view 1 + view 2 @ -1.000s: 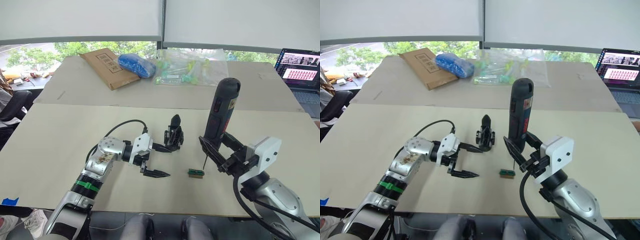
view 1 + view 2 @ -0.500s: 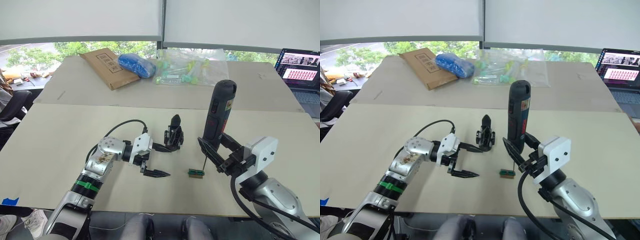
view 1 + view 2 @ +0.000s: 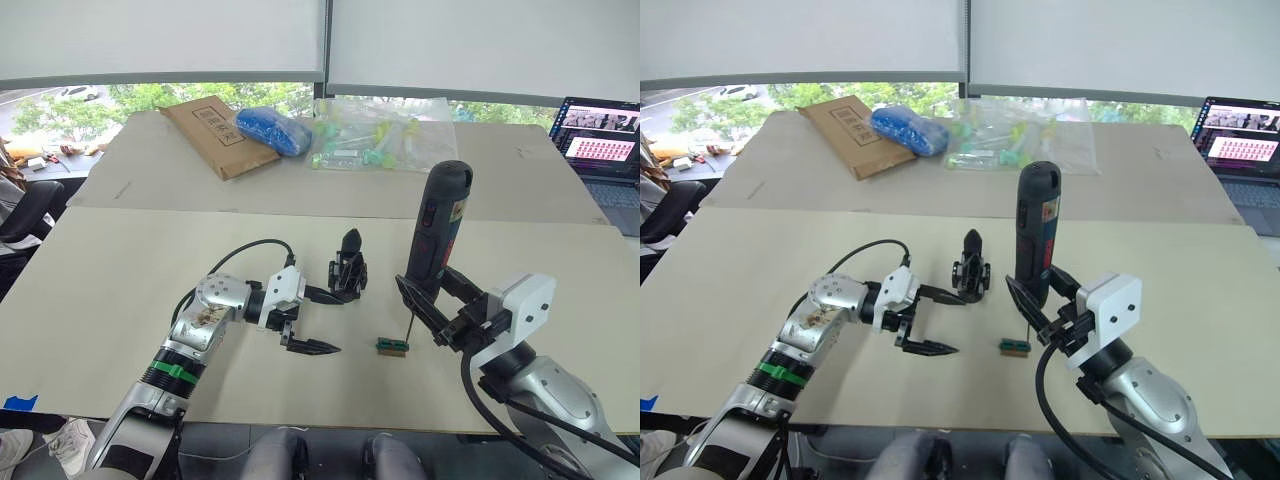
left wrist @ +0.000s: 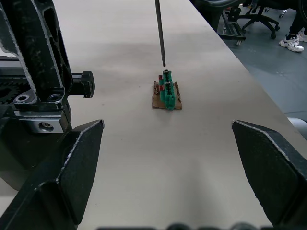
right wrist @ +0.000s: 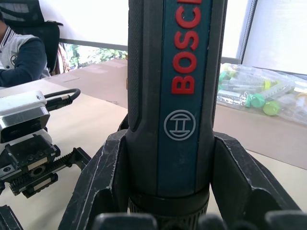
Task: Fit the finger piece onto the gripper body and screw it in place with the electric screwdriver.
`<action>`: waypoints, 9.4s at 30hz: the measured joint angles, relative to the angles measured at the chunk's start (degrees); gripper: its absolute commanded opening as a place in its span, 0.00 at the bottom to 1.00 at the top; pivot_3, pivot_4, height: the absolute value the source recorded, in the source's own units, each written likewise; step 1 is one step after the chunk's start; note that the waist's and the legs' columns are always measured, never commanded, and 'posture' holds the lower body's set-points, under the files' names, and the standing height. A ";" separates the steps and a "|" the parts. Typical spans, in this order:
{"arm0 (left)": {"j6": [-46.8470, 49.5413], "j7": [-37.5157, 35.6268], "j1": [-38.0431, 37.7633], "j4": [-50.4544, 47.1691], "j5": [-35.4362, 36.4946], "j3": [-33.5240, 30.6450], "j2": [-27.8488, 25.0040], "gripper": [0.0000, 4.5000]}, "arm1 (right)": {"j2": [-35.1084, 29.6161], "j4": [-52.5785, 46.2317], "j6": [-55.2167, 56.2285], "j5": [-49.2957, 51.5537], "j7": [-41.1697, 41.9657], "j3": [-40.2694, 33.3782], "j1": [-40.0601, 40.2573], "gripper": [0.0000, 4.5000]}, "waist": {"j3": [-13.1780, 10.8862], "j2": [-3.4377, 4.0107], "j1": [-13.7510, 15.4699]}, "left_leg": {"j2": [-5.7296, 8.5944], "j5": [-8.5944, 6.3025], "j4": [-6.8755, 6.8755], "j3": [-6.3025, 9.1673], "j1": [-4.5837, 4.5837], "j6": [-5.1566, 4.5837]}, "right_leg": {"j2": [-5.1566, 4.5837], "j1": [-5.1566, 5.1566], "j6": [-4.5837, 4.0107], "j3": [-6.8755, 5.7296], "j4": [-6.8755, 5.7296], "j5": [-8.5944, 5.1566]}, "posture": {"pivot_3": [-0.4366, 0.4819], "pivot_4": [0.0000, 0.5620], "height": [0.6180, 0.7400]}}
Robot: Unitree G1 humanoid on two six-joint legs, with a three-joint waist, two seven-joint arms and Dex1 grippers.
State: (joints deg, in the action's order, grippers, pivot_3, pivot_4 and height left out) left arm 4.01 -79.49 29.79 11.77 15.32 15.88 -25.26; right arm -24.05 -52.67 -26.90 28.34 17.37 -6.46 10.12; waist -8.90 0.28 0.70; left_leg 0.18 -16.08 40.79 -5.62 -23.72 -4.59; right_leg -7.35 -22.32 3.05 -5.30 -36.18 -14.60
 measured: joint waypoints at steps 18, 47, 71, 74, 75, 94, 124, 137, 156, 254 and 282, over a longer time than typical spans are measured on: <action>0.03 -0.71 0.00 0.02 0.03 0.28 0.37 1.00 | -0.10 0.00 0.00 -0.10 0.09 0.00 0.28 0.43 | 0.00 0.00 0.02 | 0.00 0.00 0.00 0.00 0.00 0.00 | 0.00 0.00 0.00 0.00 0.00 0.00 | 0.48 0.27 1.00; -0.39 1.34 -0.01 2.75 -3.27 3.87 6.00 1.00 | -0.23 0.01 0.02 -0.21 0.36 0.02 1.73 0.43 | 0.00 -0.01 0.05 | 0.00 0.00 0.00 0.00 0.00 -0.01 | 0.00 0.01 0.00 0.01 0.01 0.00 | 0.48 0.27 1.00; -0.39 1.78 0.21 2.81 -3.91 4.14 6.71 1.00 | -0.03 0.01 0.07 -1.15 1.22 0.16 0.59 0.43 | 0.00 -0.01 0.02 | 0.00 0.00 0.00 0.00 0.00 -0.01 | 0.00 0.00 0.00 0.01 0.01 0.00 | 0.48 0.27 1.00; -0.39 1.81 0.21 2.81 -3.92 4.17 6.85 1.00 | -0.08 0.01 0.07 -1.12 1.27 0.12 0.16 0.43 | 0.00 -0.01 0.06 | 0.00 0.00 0.00 0.01 0.00 -0.01 | 0.00 0.00 0.00 0.01 0.01 0.00 | 0.48 0.27 1.00; -0.39 1.83 0.21 2.82 -3.94 4.17 6.85 1.00 | -0.09 0.01 0.07 -1.12 1.28 0.12 0.17 0.43 | 0.00 -0.01 0.05 | 0.00 0.00 0.00 0.01 -0.01 -0.01 | 0.00 0.00 0.00 0.01 0.00 0.00 | 0.48 0.27 1.00; -0.40 2.41 0.21 3.34 -4.01 4.19 7.66 1.00 | -0.76 0.01 0.06 -1.03 1.72 0.04 1.85 0.43 | 0.00 -0.01 0.03 | 0.00 0.00 0.00 0.01 0.00 -0.01 | 0.00 0.00 0.00 0.01 0.01 0.00 | 0.48 0.27 1.00; -0.24 1.46 -0.51 4.16 -4.06 4.34 7.05 1.00 | -3.71 4.21 0.26 9.10 8.52 -6.37 -2.67 0.43 | 0.01 -0.02 0.08 | 0.00 -0.03 0.02 0.02 0.00 -0.05 | -0.01 0.02 0.00 0.02 0.03 0.00 | 0.48 0.27 1.00; -0.45 2.61 -0.51 4.25 -4.22 4.41 8.09 1.00 | -3.41 9.06 4.61 8.42 12.72 -6.39 -1.00 0.43 | 0.01 -0.02 0.16 | 0.00 -0.05 0.03 0.01 -0.01 -0.09 | -0.02 0.02 0.00 0.02 0.01 0.00 | 0.48 0.27 1.00; -1.55 3.77 -0.50 5.42 -5.14 4.70 9.81 1.00 | -3.42 9.05 5.53 8.29 12.69 -6.47 0.35 0.43 | 0.01 -0.02 0.13 | 0.00 -0.05 0.04 0.01 -0.01 -0.09 | -0.03 0.02 0.00 0.02 0.02 0.00 | 0.48 0.27 1.00; -4.04 4.10 -0.14 7.19 -6.19 4.71 10.49 1.00 | -5.68 7.98 5.49 6.23 12.61 -4.39 -0.31 0.43 | 0.01 -0.02 0.13 | 0.00 -0.05 0.04 0.01 -0.01 -0.10 | -0.03 0.02 0.00 0.02 0.02 0.00 | 0.48 0.27 1.00; -4.02 4.21 -0.14 7.19 -6.19 4.71 11.05 1.00 | -5.78 7.46 5.51 4.41 13.36 -5.55 1.15 0.43 | 0.01 -0.02 0.14 | 0.00 -0.05 0.04 0.01 -0.01 -0.10 | -0.03 0.02 0.00 0.02 0.02 0.00 | 0.48 0.27 1.00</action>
State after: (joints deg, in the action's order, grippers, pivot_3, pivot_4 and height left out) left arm -0.01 -75.28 29.64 18.96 9.14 20.59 -14.21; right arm -29.84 -45.21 -21.39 32.75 30.72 -12.01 11.27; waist -8.89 0.26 0.84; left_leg 0.18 -16.13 40.83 -5.61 -23.74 -4.69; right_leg -7.38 -22.30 3.05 -5.29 -36.16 -14.60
